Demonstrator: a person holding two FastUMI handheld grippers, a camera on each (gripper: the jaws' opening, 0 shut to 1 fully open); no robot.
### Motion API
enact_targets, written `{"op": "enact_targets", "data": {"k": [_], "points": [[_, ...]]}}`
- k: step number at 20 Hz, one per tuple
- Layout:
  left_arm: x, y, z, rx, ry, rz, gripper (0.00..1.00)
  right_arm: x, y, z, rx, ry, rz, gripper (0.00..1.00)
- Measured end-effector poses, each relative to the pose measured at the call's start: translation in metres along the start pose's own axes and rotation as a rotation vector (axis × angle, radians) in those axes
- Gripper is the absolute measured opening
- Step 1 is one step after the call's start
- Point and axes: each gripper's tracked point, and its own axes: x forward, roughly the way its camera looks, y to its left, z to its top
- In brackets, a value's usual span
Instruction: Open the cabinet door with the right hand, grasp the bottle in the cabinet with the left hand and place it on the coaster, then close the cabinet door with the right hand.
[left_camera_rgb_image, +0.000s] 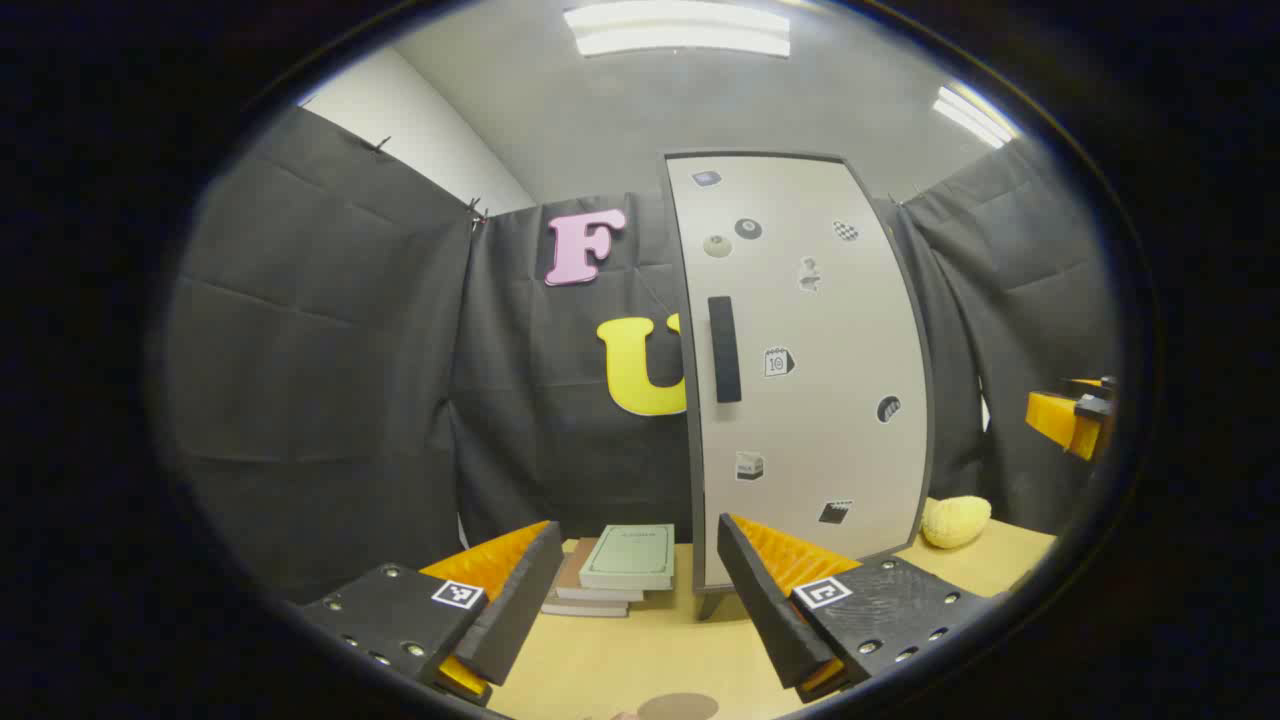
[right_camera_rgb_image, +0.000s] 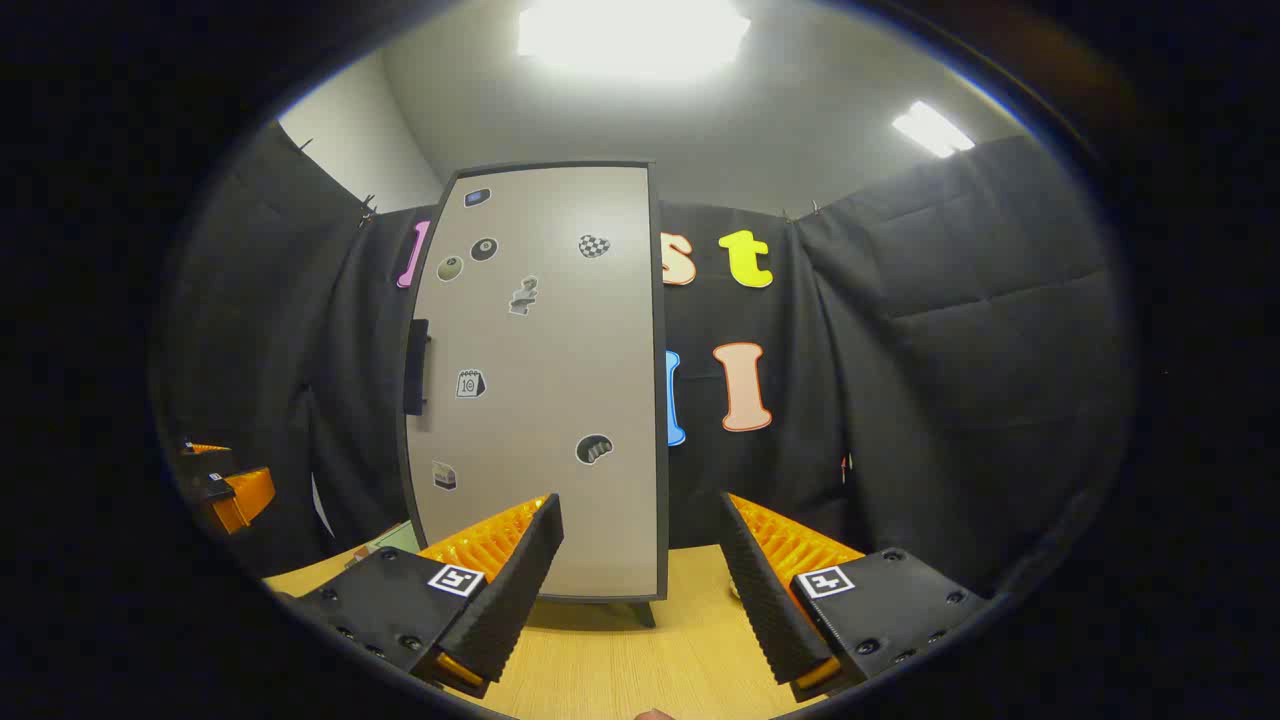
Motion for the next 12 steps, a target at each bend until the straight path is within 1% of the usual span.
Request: {"op": "enact_targets", "data": {"k": [12], "points": [[-0.011,0.009,0.006,0.018,-0.016,0.018,0.95,-0.003,0.011,0.004,0.003,-0.003,0.022,0.98]]}}
